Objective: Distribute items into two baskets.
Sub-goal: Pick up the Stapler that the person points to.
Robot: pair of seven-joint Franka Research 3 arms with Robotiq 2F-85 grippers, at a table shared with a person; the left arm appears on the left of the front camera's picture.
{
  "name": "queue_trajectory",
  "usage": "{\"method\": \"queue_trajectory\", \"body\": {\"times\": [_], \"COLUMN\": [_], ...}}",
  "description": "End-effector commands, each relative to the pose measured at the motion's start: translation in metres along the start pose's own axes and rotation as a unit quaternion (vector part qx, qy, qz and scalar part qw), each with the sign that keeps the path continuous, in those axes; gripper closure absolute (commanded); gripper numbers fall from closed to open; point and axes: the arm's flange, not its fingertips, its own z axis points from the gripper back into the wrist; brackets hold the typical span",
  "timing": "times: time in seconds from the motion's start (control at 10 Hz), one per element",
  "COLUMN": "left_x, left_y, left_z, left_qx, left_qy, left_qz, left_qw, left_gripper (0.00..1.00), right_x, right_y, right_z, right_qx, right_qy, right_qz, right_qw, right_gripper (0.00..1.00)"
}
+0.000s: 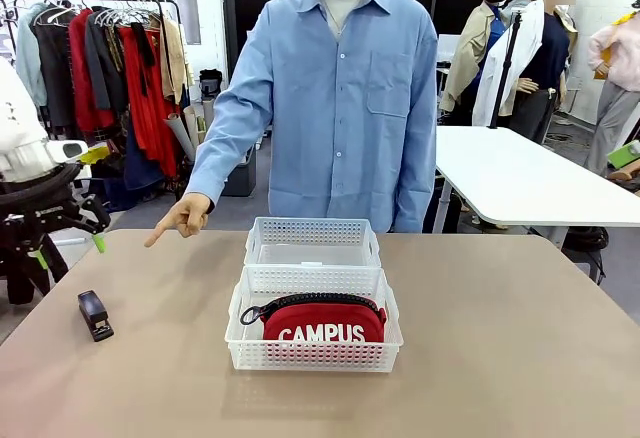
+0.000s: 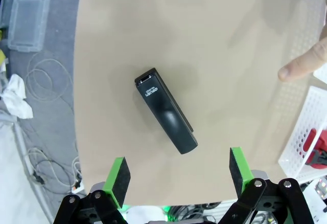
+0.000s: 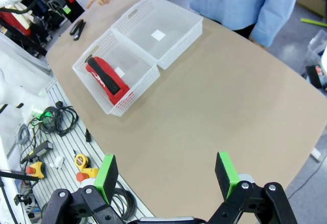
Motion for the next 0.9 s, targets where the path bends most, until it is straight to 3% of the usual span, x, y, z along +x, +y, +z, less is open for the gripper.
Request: {"method": "queue_trajectory", "body": {"times": [0.0,0.8], "left_x": [-0.003,-0.001], "left_y": [-0.006,-0.002], "left_z": [-0.013,-0.071], "left_qx": [0.015,0.034], "left_qy": [-0.005,0.015], "left_qz": [0.024,0.056], "left_qw": [1.0,0.998], "left_gripper": [0.0,0.0], "right_x": [0.001,0.001], "right_y": [0.001,0.001], "right_z": [0.0,0.0], "right_qx": [0.001,0.001], "right_qy": [-0.001,-0.001], "right_qz": [0.001,0.001], "right_qw": [1.0,1.0], "right_gripper": [0.0,0.0]}}
